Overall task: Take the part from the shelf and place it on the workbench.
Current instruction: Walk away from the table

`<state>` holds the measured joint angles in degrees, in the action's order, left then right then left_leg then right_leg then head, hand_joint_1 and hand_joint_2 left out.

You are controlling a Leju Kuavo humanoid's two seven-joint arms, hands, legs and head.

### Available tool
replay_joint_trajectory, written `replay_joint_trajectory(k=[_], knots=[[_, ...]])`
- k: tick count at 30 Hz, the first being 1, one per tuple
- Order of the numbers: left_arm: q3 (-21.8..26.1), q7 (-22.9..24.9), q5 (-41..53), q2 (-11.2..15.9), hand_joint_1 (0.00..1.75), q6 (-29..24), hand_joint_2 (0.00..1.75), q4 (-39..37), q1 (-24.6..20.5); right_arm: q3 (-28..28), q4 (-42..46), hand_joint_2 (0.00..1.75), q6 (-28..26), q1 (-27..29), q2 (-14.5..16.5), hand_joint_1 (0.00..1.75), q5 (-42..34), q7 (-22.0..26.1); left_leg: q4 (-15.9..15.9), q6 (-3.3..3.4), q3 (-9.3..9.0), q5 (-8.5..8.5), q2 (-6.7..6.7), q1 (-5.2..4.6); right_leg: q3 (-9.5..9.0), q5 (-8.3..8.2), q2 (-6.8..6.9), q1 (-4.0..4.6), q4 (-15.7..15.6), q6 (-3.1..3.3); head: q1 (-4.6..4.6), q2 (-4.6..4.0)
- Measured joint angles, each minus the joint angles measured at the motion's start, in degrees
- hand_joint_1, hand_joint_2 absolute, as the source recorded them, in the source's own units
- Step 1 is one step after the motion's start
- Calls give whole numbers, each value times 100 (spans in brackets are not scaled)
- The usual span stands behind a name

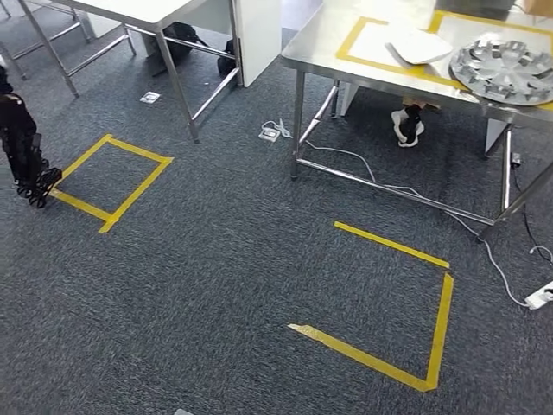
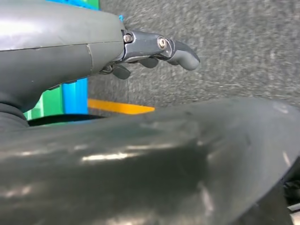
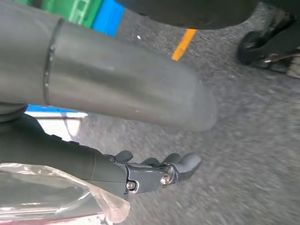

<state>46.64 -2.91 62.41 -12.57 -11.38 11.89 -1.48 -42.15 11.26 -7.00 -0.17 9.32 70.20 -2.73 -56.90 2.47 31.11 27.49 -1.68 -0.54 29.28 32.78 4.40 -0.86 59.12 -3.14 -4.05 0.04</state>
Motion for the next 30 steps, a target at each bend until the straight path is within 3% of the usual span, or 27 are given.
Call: replay_joint_trajectory(k=[1,3,4,5,7,8,10,11,13,15,17,19,20,21,22,23,25,26,28,30], knots=[[3,1,2,-4,0,-1,0,0,-6,1,0,0,14,5,-2,0,7,1,6,28,10,-18,72,8,172,194,-214,-8,348,-15,14,0],[7,3,4,-9,0,-2,0,0,-22,1,-2,0,50,24,-7,0,14,1,4,60,40,-39,234,-1,591,529,-405,-3,1176,-11,23,0],[9,4,4,-10,0,-4,0,0,-19,2,-3,0,74,32,-10,0,15,4,2,66,45,-44,321,-8,722,548,-426,1,1398,0,23,0],[12,8,5,-10,0,-5,0,0,-13,3,-4,0,92,38,-13,0,16,9,0,67,44,-48,408,-14,751,453,-437,5,1401,14,22,0],[17,14,8,-10,0,-7,0,0,-5,6,-4,0,113,39,-15,0,20,21,-6,61,32,-54,582,-17,494,5,-561,9,754,60,23,0],[18,15,12,-13,0,-7,0,0,-11,10,-5,0,113,36,-16,0,25,25,-18,47,36,-53,659,-24,315,-179,-736,2,334,93,21,0],[19,15,19,-18,0,-7,0,0,-30,26,-6,0,109,31,-17,0,46,30,-39,-1,72,-63,805,-18,71,-340,-1008,-7,-206,137,18,0],[20,16,21,-19,0,-7,0,0,-34,37,-7,0,109,26,-18,0,61,32,-46,-39,102,-77,876,-7,34,-324,-1044,-3,-271,159,17,0],[27,25,21,-13,0,-7,0,0,-24,52,-7,0,115,17,-17,0,93,37,-56,-114,152,-95,962,10,-7,-343,-888,-2,-307,206,19,0],[34,33,21,-6,0,-7,0,0,-20,69,-7,0,124,18,-15,0,116,51,-295,-180,266,70,714,-3,-38,-369,-698,-23,-357,265,-23,0],[36,35,21,-2,0,-5,0,0,-37,86,-8,0,135,27,-14,0,127,66,-978,-240,572,453,352,10,-55,-361,-487,-23,-373,298,-65,0],[39,35,20,2,0,-5,0,0,-45,92,-9,0,143,34,-15,0,139,69,-1615,-295,858,689,237,55,-64,-338,-271,-19,-369,303,-67,0],[42,35,20,5,0,-5,0,0,-38,97,-9,0,143,31,-15,0,149,70,-1655,-315,864,644,214,78,-73,-326,-177,-19,-368,296,-67,0],[44,35,19,10,0,-5,0,0,-29,105,-9,0,143,25,-15,0,160,70,-1458,-327,752,495,185,97,-89,-314,-98,-20,-368,285,-68,0],[46,34,19,15,0,-5,0,0,-22,117,-9,0,143,18,-14,0,171,71,-1067,-328,539,284,119,108,-115,-299,-23,-22,-367,269,-69,0],[48,34,19,19,0,-5,0,0,-24,129,-9,0,143,13,-14,0,180,72,-647,-314,315,136,-23,98,-140,-280,43,-16,-367,246,-68,0],[49,32,19,21,0,-5,0,0,-43,143,-9,0,143,5,-15,0,191,72,-104,-249,38,6,-219,63,-155,-233,163,10,-364,181,-61,0],[49,32,18,21,0,-5,0,0,-48,146,-9,0,143,-3,-15,0,195,72,-45,-210,18,39,-251,42,-161,-214,216,20,-368,145,-56,0],[51,31,13,23,0,-5,0,0,-39,160,-9,0,141,-29,-15,0,205,73,-27,-138,27,33,-110,41,-211,-180,301,10,-378,74,-54,0],[55,28,5,26,0,-5,0,0,-35,179,-9,0,139,-49,-14,0,213,84,7,-61,18,0,22,62,-165,-14,98,-11,-174,16,-27,0]])
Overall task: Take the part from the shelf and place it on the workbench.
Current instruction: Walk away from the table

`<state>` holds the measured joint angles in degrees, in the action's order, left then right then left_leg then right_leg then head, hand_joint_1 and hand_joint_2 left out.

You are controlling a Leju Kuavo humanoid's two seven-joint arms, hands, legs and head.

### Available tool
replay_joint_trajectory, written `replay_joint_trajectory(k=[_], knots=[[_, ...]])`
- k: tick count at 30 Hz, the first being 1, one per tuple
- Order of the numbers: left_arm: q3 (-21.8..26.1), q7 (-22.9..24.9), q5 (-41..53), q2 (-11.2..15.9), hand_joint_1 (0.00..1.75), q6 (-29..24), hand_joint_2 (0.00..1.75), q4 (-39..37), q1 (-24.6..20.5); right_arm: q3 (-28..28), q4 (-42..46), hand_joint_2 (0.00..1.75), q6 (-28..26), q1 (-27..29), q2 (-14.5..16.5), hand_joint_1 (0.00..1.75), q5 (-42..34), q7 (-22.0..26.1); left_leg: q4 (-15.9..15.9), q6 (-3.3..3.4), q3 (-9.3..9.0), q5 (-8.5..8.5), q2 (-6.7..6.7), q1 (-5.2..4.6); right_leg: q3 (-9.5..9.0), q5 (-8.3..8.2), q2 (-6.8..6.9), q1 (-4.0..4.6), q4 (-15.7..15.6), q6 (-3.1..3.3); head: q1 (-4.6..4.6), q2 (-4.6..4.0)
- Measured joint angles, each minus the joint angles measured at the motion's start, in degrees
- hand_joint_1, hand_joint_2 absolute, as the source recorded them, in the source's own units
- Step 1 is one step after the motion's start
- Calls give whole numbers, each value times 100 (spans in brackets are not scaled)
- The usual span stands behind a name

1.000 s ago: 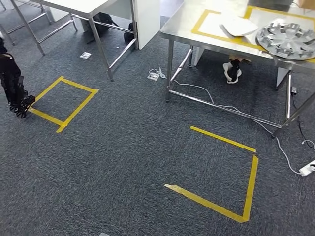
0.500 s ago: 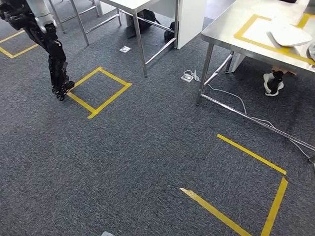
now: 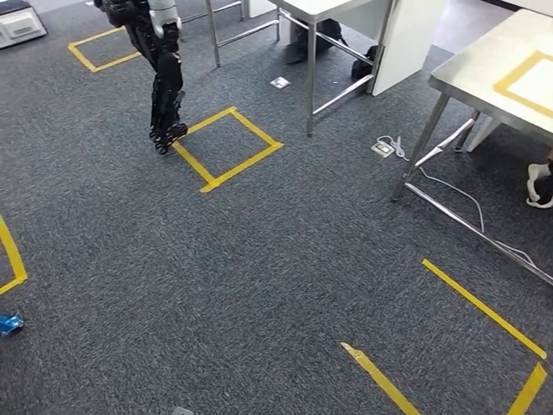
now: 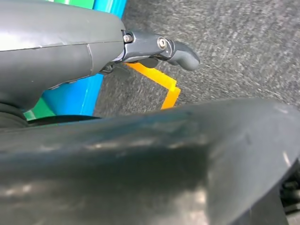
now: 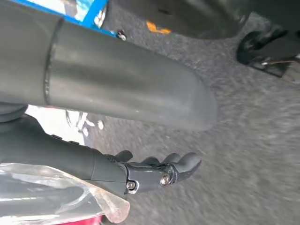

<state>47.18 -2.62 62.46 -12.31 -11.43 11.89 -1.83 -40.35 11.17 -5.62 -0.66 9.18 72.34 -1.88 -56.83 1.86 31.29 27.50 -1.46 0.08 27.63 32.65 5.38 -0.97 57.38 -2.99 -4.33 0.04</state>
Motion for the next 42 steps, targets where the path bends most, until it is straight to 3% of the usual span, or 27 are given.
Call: replay_joint_trajectory(k=[2,3,4,5,6,7,9,11,13,14,16,17,19,20,22,24,26,28,29,31,33,35,36,38,39,40,42], knots=[[2,-7,-3,-1,0,4,0,0,-17,11,0,0,7,-2,-1,0,4,16,13,53,9,-27,129,11,325,368,-361,-9,688,-24,43,0],[3,-11,-4,-2,0,7,0,0,-24,14,-1,0,21,2,-1,0,4,29,12,67,19,-32,204,8,551,543,-465,-9,1127,-27,51,0],[3,-14,-4,-3,0,10,0,0,-25,15,-3,0,43,8,-1,0,5,42,11,71,23,-34,285,5,739,625,-510,-8,1459,-26,51,0],[4,-15,-4,-2,0,12,0,0,-21,16,-4,0,68,16,0,0,7,57,9,72,20,-34,373,2,847,589,-530,-7,1599,-19,52,0],[6,-16,-4,-2,0,13,0,0,-17,17,-6,0,89,23,0,0,9,72,8,70,12,-34,463,1,837,427,-545,-7,1482,-8,51,0],[8,-16,-4,-2,0,13,0,0,-15,19,-7,0,103,28,0,0,13,82,7,67,0,-32,554,1,718,181,-597,-8,1140,11,50,0],[10,-17,-4,-4,0,16,0,0,-23,25,-10,0,114,32,-1,0,19,94,-8,40,-3,-23,712,-5,395,-232,-893,-22,300,63,50,0],[14,-19,-4,-6,0,21,0,0,-35,36,-17,0,129,30,-2,0,26,98,-25,-25,33,-20,848,-4,226,-332,-1092,-26,-98,102,47,0],[26,-21,-4,-2,0,22,0,0,-26,45,-22,0,143,24,-2,0,41,98,-31,-103,74,-33,960,15,175,-329,-980,-15,-135,144,45,0],[33,-22,-4,1,0,20,0,0,-17,49,-22,0,147,23,-2,0,55,102,-69,-138,97,-10,896,19,150,-341,-904,-17,-152,174,41,0],[40,-23,-4,6,0,15,0,0,-16,54,-24,0,155,32,-1,0,81,115,-417,-198,253,211,573,16,116,-360,-725,-32,-193,232,3,0],[41,-25,-4,5,0,14,0,0,-24,56,-27,0,162,43,-2,0,93,125,-767,-228,419,402,384,17,102,-351,-626,-28,-197,247,-18,0],[43,-28,-5,8,0,13,0,0,-39,60,-33,0,179,63,-2,0,106,151,-1495,-276,768,710,228,41,82,-322,-413,-23,-195,262,-35,0],[43,-30,-6,12,0,13,0,0,-35,65,-34,0,189,67,-3,0,115,170,-1668,-293,848,730,203,57,70,-305,-316,-23,-194,259,-36,0],[45,-33,-9,23,0,13,0,0,-16,94,-36,0,205,60,-2,0,146,204,-1318,-311,663,442,138,82,39,-266,-150,-31,-193,233,-36,0],[46,-42,-9,30,0,10,0,0,-16,132,-37,0,209,53,-3,0,186,221,-526,-299,249,109,-120,76,-5,-200,-10,-18,-188,168,-42,0],[47,-48,-9,27,0,4,0,0,-34,151,-37,0,199,43,-3,0,208,231,-138,-237,53,35,-290,47,-56,-142,105,11,-186,88,-17,0],[53,-48,-10,27,0,-1,0,0,-34,161,-37,0,182,15,-2,0,214,239,-133,-152,74,54,-187,25,-138,-123,204,9,-203,22,12,0],[58,-48,-10,28,0,-2,0,0,-26,170,-37,0,173,-1,-2,0,215,242,-124,-113,80,43,-125,28,-155,-94,153,-4,-191,-12,19,0],[71,-48,-13,30,0,-6,0,0,-23,190,-37,0,161,-16,-2,0,217,250,-100,-37,88,13,8,42,-32,121,-151,-30,102,-57,38,0],[79,-48,-15,28,0,-11,0,0,-34,200,-38,0,156,-6,-2,0,217,256,-97,12,108,4,149,37,363,497,-455,-30,877,-53,57,0],[84,-48,-15,28,0,-17,0,0,-35,203,-39,0,156,14,-2,0,217,256,-99,33,116,5,318,16,752,668,-523,-15,1544,-29,61,0],[87,-48,-15,30,0,-20,0,0,-30,204,-40,0,156,23,-2,0,217,256,-100,36,111,5,410,4,817,572,-536,-9,1569,-6,61,0],[91,-48,-15,30,0,-22,0,0,-24,206,-42,0,155,33,-3,0,217,257,-101,35,91,5,593,-18,631,106,-642,1,964,68,61,0],[93,-48,-15,24,0,-21,0,0,-26,207,-42,0,155,32,-8,0,217,258,-104,30,88,5,677,-24,477,-102,-811,-1,558,125,57,0],[96,-48,-15,19,0,-20,0,0,-33,208,-43,0,155,34,-13,0,217,258,-112,16,97,4,753,-24,351,-229,-970,-4,222,166,54,0],[108,-48,-16,9,0,-13,0,0,-40,215,-47,0,153,31,-23,0,217,260,-118,-49,143,-10,887,6,221,-262,-1153,7,-46,205,52,0]])
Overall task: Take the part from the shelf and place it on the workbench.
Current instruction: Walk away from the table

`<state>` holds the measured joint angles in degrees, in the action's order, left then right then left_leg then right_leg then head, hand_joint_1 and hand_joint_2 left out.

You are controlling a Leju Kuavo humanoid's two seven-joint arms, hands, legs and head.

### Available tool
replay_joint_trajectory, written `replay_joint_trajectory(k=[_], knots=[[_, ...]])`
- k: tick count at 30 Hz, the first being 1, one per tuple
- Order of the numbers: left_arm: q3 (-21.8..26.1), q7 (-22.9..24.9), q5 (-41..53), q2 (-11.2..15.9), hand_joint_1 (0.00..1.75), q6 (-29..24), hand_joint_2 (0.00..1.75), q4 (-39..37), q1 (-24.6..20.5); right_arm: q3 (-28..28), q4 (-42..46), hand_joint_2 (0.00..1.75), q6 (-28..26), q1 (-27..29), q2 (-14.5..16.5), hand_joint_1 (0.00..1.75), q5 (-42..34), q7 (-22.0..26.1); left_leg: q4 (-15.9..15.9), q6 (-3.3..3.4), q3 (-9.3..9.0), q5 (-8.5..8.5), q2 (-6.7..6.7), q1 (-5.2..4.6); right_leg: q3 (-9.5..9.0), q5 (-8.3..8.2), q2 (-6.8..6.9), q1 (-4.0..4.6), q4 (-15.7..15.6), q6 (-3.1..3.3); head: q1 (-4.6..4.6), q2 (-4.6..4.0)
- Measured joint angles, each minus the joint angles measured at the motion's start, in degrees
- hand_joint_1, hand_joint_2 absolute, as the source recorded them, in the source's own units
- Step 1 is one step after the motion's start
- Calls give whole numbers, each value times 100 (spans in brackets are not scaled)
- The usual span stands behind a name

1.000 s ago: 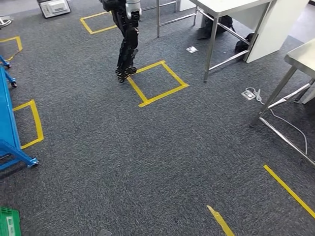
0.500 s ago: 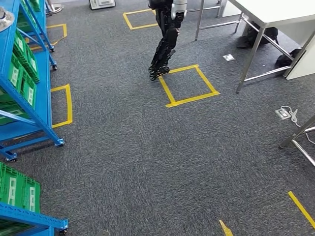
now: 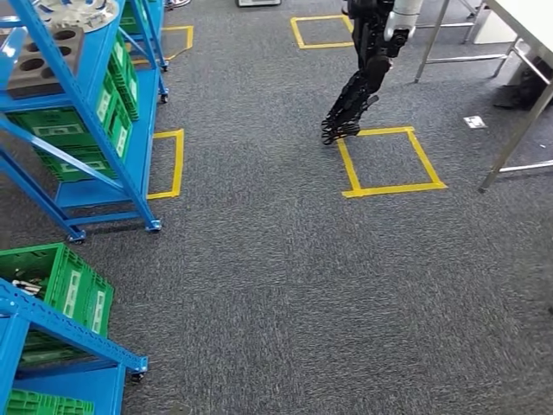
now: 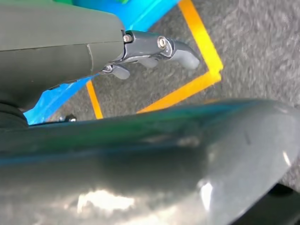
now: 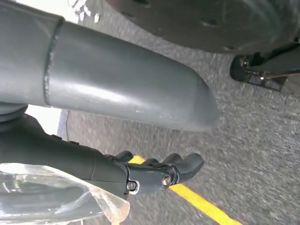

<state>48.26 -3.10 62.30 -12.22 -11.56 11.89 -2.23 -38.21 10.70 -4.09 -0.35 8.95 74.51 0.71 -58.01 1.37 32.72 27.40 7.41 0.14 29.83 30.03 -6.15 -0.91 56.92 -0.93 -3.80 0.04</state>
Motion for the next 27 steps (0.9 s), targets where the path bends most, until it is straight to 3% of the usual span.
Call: replay_joint_trajectory(k=[2,4,6,8,9,10,13,15,17,18,20,22,23,24,25,27], knots=[[16,0,-1,1,0,8,0,-1,14,12,-3,0,-2,-9,0,0,0,1,-1,-81,44,-19,74,24,-58,-25,132,6,-63,2,2,1],[24,0,-1,7,0,9,0,-1,26,21,-3,0,-6,-1,-2,0,-1,3,-143,-145,113,79,-207,3,-112,-58,307,-17,-137,31,-22,1],[26,0,-1,14,0,8,0,0,7,23,-4,0,-8,19,-3,0,-2,7,-713,-204,377,398,-580,-1,-162,-48,520,-21,-169,60,-50,0],[26,0,-1,17,0,8,0,0,-11,24,-5,0,-7,33,-1,0,-2,7,-1389,-257,703,671,-671,36,-185,-11,745,-19,-163,69,-57,0],[27,0,-1,21,0,9,0,0,-6,24,-5,0,-7,35,-2,0,-2,6,-1507,-277,756,663,-684,57,-190,10,844,-20,-161,63,-57,0],[27,0,-1,25,0,9,0,0,6,24,-5,0,-6,34,-1,0,-2,5,-1407,-292,697,551,-704,76,-195,34,931,-23,-158,52,-58,0],[28,0,-1,38,0,9,0,0,22,26,-6,0,-6,28,-2,0,-2,5,-344,-287,123,80,-944,86,-271,135,1152,-22,-144,-39,-56,0],[28,0,-1,38,0,9,0,0,7,27,-5,0,-7,11,-3,0,-2,7,-22,-223,-43,37,-1037,57,-324,187,1248,-2,-141,-115,-38,0],[30,0,-1,39,0,9,0,0,10,28,-5,0,-7,-26,-4,0,-2,8,-19,-146,-21,33,-934,37,-390,198,1321,-4,-160,-175,-20,0],[30,0,-1,39,0,9,0,0,19,29,-5,0,-7,-43,-4,0,-1,8,-5,-112,-18,23,-884,40,-402,230,1282,-17,-146,-204,-14,0],[31,7,5,37,0,9,0,0,23,31,-5,0,-9,-53,-4,0,2,13,26,-45,-15,-5,-780,59,-259,455,1016,-37,179,-238,16,0],[31,16,15,31,0,11,0,0,19,32,-6,0,-16,-41,-4,0,8,15,28,-8,-3,-13,-662,60,162,810,716,-39,990,-237,48,0],[31,21,21,27,0,11,0,0,17,33,-7,0,-21,-30,-4,0,13,15,28,-1,-2,-12,-588,55,388,914,658,-36,1380,-233,51,0],[31,25,26,25,0,11,0,0,19,33,-7,0,-26,-18,-4,0,19,14,27,2,-6,-10,-505,51,549,909,633,-33,1596,-227,50,0],[31,28,30,23,0,10,0,0,20,34,-8,0,-30,-8,-4,0,24,13,25,4,-13,-8,-419,49,611,788,619,-32,1588,-217,50,0],[31,33,46,19,0,13,0,0,20,35,-8,0,-37,-2,-4,0,41,14,22,-4,-31,-3,-241,51,431,301,508,-37,940,-183,51,0]])
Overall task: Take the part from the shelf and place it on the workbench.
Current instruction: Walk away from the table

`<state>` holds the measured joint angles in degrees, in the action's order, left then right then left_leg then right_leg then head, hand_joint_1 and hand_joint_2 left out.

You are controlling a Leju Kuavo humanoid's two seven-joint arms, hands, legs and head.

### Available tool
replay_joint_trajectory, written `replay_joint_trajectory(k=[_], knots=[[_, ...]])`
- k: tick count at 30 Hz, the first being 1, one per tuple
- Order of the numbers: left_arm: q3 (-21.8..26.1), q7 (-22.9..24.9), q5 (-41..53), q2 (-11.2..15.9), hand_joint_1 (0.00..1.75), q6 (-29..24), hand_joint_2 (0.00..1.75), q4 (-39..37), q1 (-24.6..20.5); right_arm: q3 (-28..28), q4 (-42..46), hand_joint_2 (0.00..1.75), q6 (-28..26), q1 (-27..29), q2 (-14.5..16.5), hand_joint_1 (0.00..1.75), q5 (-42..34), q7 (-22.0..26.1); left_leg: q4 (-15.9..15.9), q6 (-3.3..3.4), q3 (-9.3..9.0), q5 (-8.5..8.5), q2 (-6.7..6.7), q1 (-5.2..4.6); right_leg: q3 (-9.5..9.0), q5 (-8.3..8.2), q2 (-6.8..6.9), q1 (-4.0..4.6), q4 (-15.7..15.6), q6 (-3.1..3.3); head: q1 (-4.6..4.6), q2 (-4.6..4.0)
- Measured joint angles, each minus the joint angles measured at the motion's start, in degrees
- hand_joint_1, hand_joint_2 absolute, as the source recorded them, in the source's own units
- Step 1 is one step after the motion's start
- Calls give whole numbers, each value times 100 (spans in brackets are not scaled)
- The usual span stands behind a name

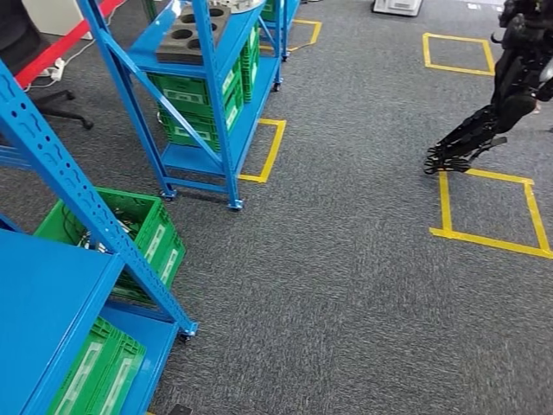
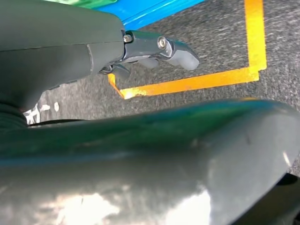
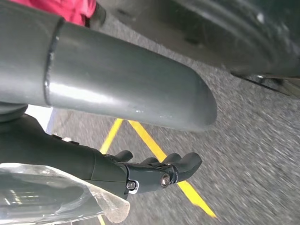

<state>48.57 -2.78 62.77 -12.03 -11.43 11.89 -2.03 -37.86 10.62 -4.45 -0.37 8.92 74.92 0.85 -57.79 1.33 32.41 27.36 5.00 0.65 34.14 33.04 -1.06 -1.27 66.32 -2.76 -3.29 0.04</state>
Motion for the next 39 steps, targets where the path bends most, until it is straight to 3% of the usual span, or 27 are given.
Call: replay_joint_trajectory(k=[2,3,5,6,8,10,12,13,15,16,18,19,21,23,25,27,28,29,30,32,34,36,37,39], knots=[[0,0,18,-7,0,4,0,0,-11,3,0,0,-11,-1,-1,0,23,14,-19,-43,12,7,158,-7,-251,-293,-263,-18,-685,36,-2,0],[0,0,23,-9,0,7,0,0,-16,8,0,0,-19,-4,-1,0,34,23,-24,-79,31,6,224,-3,-316,-315,-356,-19,-846,50,-4,0],[0,2,27,-10,0,10,0,-1,-9,24,0,0,-37,-19,-3,0,51,39,-12,-172,77,-19,356,25,-375,-290,-321,-6,-909,89,-7,0],[0,4,29,-9,0,11,0,-1,3,31,0,0,-44,-27,-4,0,55,42,-23,-209,90,-17,334,35,-397,-308,-250,-4,-925,129,-6,0],[0,14,28,-5,0,14,0,0,9,39,0,0,-54,-28,-5,0,56,49,-275,-266,207,146,28,22,-432,-339,-83,-9,-963,211,-43,0],[0,19,27,-3,0,19,0,0,-16,39,0,0,-50,-7,-5,0,56,53,-970,-304,529,525,-340,8,-446,-332,119,8,-975,260,-81,0],[0,18,28,-3,0,30,0,0,-29,39,0,0,-49,13,-7,0,54,52,-1600,-333,815,763,-432,14,-451,-312,333,27,-973,275,-84,0],[0,18,28,-2,0,36,0,0,-23,39,0,0,-49,12,-8,0,53,53,-1640,-337,821,723,-450,15,-457,-303,425,32,-972,276,-85,0],[0,18,27,4,0,39,0,0,-9,40,0,0,-49,-1,-7,0,53,58,-1042,-308,487,370,-556,5,-492,-277,583,42,-972,260,-87,0],[0,17,27,7,0,39,0,0,-11,41,0,0,-49,-6,-7,0,53,62,-611,-273,256,208,-702,-19,-513,-257,655,54,-971,242,-87,0],[0,13,28,9,0,40,0,0,-25,42,0,0,-48,-13,-7,0,54,75,-69,-191,-29,50,-903,-65,-542,-212,773,81,-970,183,-76,0],[0,9,28,10,0,41,0,0,-27,42,0,0,-43,-23,-7,0,55,86,-8,-158,-52,60,-930,-86,-561,-196,824,90,-973,149,-69,0],[0,4,25,14,0,47,0,0,-17,43,0,0,-31,-49,-7,0,57,120,18,-98,-45,35,-789,-79,-610,-166,903,81,-982,83,-65,0],[1,5,19,15,0,70,0,0,-14,45,0,0,-21,-59,-7,0,60,164,74,-37,-61,-7,-648,-45,-547,-8,670,61,-805,27,-41,0],[2,6,8,11,0,107,0,0,-27,47,0,0,-9,-49,-9,0,62,214,97,-4,-58,-26,-501,-26,-249,347,277,49,-157,0,-3,0],[3,7,-6,7,0,127,0,0,-29,48,0,0,10,-26,-15,0,63,261,95,6,-49,-25,-333,-28,112,594,130,50,545,-6,7,0],[4,7,-15,6,0,129,0,0,-25,48,0,0,14,-14,-17,0,65,279,94,7,-52,-24,-243,-29,186,550,116,52,638,-2,8,0],[5,7,-24,5,0,129,0,0,-21,49,0,0,13,-6,-17,0,67,288,90,3,-59,-23,-149,-27,145,382,102,49,483,2,7,0],[8,7,-32,4,0,129,0,0,-20,49,0,0,6,-4,-17,0,70,295,85,-6,-70,-19,-55,-24,7,135,51,39,128,7,7,0],[16,6,-36,3,0,129,0,0,-29,51,-3,0,-7,-5,-17,0,77,307,58,-53,-69,-10,108,-18,-321,-183,-237,1,-624,18,8,0],[30,5,-39,4,0,129,0,0,-38,54,-10,0,-13,-5,-19,0,84,327,31,-128,-21,-19,241,-6,-474,-194,-437,-7,-896,54,12,0],[44,4,-43,6,0,128,0,0,-24,57,-14,0,-12,-8,-28,0,90,344,20,-199,26,-37,351,15,-502,-195,-333,8,-906,118,14,0],[50,4,-45,5,0,126,0,-1,-12,59,-14,0,-7,-10,-33,0,92,351,-23,-226,49,-11,270,8,-514,-203,-254,8,-916,159,8,0],[59,4,-53,6,0,121,0,-1,-11,66,-16,0,3,4,-36,0,99,358,-408,-266,225,214,-93,-19,-538,-214,-61,13,-947,245,-33,0]])
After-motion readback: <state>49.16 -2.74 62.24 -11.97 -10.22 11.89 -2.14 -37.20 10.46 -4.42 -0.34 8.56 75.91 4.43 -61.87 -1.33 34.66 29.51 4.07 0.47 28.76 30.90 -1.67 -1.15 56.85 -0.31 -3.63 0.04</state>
